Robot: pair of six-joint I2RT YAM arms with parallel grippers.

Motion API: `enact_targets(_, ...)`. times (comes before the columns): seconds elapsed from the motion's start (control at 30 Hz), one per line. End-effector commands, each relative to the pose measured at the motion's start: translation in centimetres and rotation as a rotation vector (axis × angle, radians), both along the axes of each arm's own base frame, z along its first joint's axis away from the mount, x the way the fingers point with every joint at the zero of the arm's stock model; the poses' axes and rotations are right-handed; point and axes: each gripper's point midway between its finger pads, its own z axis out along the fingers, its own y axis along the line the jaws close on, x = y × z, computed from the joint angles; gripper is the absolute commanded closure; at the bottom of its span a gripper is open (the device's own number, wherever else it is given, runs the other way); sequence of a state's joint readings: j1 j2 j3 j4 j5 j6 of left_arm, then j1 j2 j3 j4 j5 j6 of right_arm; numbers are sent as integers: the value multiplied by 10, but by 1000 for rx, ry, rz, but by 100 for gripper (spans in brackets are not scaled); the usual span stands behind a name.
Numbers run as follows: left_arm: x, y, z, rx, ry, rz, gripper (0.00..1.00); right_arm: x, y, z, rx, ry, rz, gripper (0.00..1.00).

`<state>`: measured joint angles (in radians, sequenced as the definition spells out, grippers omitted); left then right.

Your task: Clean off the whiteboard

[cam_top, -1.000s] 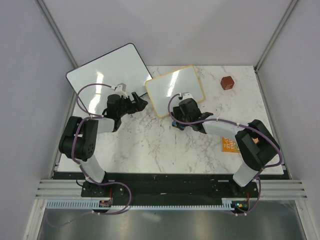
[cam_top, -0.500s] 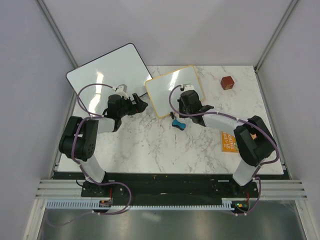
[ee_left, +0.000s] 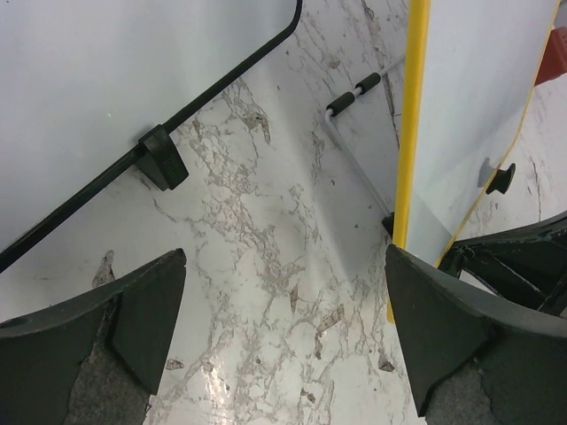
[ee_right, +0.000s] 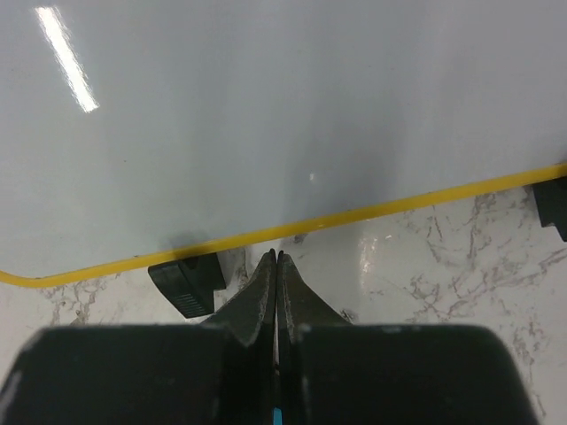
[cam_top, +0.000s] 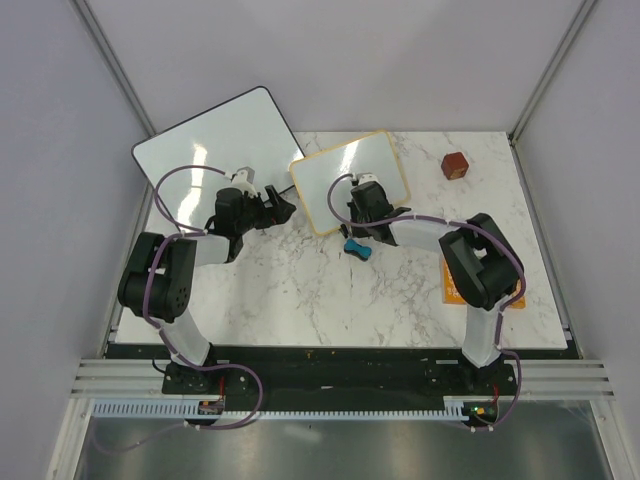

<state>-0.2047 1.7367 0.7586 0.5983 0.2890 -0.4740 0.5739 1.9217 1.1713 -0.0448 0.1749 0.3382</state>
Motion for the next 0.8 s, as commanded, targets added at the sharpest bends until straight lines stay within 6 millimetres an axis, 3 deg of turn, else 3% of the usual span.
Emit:
enact_targets(0.0, 9, -4, 14, 28, -65, -27, 1, 15, 34, 21, 127, -47, 57, 100)
enact_targets(0.17, 9, -4, 15, 37, -73, -30, 1, 3, 68, 29, 213, -46, 132, 100)
enact_targets(0.33, 9, -3, 13, 41, -69, -22, 1, -3, 82, 22, 208, -22, 165, 100)
enact_targets(0.57, 11, 5, 12, 59, -56, 23, 1, -20, 62, 16, 164, 9, 134, 100)
enact_targets(0.73, 12, 5, 16, 51, -59, 36, 1, -54, 44, 33, 182, -5, 137, 100)
enact_targets(0.77, 12, 5, 16, 49, -58, 35, 1, -63, 48, 37, 194, -7, 158, 87)
